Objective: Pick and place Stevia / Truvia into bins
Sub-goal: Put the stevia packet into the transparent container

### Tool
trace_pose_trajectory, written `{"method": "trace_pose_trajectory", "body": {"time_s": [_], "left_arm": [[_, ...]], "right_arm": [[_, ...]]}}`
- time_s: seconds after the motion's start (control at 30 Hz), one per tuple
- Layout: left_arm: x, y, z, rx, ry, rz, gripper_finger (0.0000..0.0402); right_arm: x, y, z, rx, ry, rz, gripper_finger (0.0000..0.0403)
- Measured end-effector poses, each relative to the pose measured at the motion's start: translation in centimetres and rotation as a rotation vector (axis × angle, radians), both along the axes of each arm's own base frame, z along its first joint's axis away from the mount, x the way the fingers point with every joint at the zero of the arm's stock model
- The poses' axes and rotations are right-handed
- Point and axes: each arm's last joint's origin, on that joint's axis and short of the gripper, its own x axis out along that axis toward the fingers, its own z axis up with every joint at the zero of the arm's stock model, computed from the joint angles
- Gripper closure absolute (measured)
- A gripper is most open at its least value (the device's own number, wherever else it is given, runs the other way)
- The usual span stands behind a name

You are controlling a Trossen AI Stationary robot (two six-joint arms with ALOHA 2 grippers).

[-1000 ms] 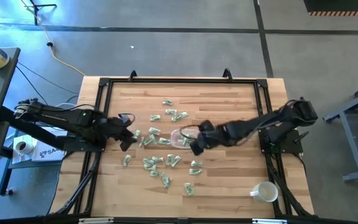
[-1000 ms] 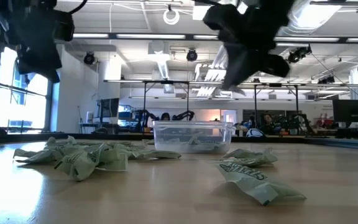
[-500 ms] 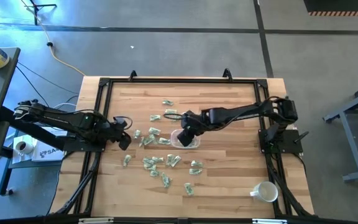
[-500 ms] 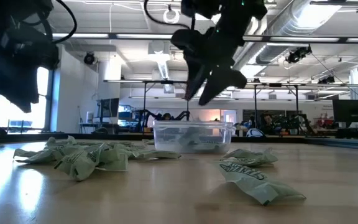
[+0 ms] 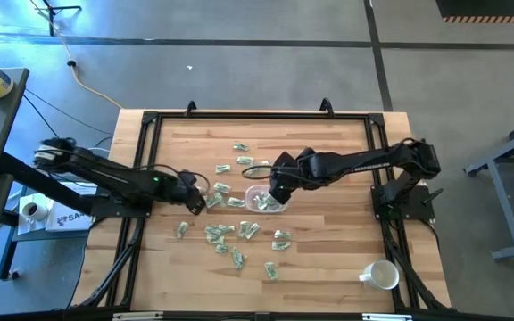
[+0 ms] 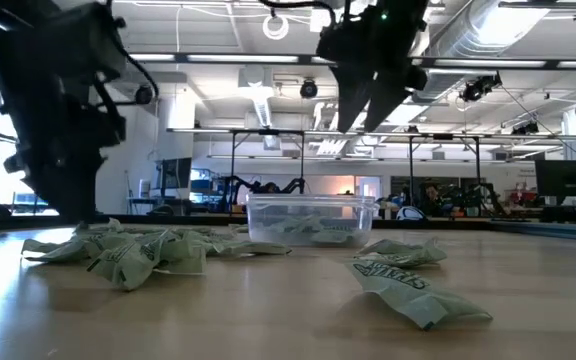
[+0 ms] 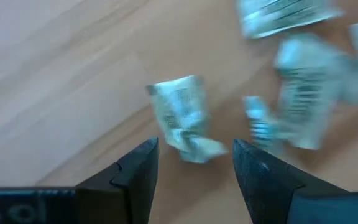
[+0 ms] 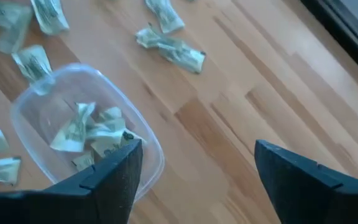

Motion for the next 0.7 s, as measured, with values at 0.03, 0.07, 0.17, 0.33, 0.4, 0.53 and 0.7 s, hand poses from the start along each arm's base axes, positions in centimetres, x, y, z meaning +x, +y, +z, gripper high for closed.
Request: {"method": "trace_pose_trajectory", "body": {"time_s": [0.03, 0.07, 0.17, 0.33, 0.4, 0.53, 0.7], "left_arm": [[0.2, 0.1, -0.6, 0.012, 0.031, 0.016, 0.0165], [0.4, 0.3, -1.1, 0.013, 0.055, 0.035, 0.0165], [1.0, 1.0, -2.1, -0.023, 0.123, 0.057, 0.0177], [1.9, 2.4, -2.0, -0.017, 0.133, 0.002, 0.0259], [2.5, 3.3, -1.4, 0.006, 0.112, -0.031, 0.0308], [4.1, 6.0, 0.6, 0.075, 0.064, -0.044, 0.0376], [7.2, 8.6, 5.6, 0.056, -0.115, -0.146, 0.0358]], "right_arm": [[0.0, 0.1, 0.0, -0.003, 0.003, 0.002, 0.0104], [0.0, 0.2, 0.0, -0.009, 0.000, 0.005, 0.0106], [-0.1, 0.4, 0.1, -0.015, 0.006, 0.015, 0.0111], [-0.8, 0.5, 0.3, -0.032, 0.069, 0.056, 0.0136], [-1.4, 0.4, 0.7, -0.048, 0.091, 0.071, 0.0151], [-3.2, 0.3, 2.3, -0.122, 0.123, 0.044, 0.0182], [-6.5, 0.5, 4.8, -0.185, 0.140, 0.009, 0.0213]]}}
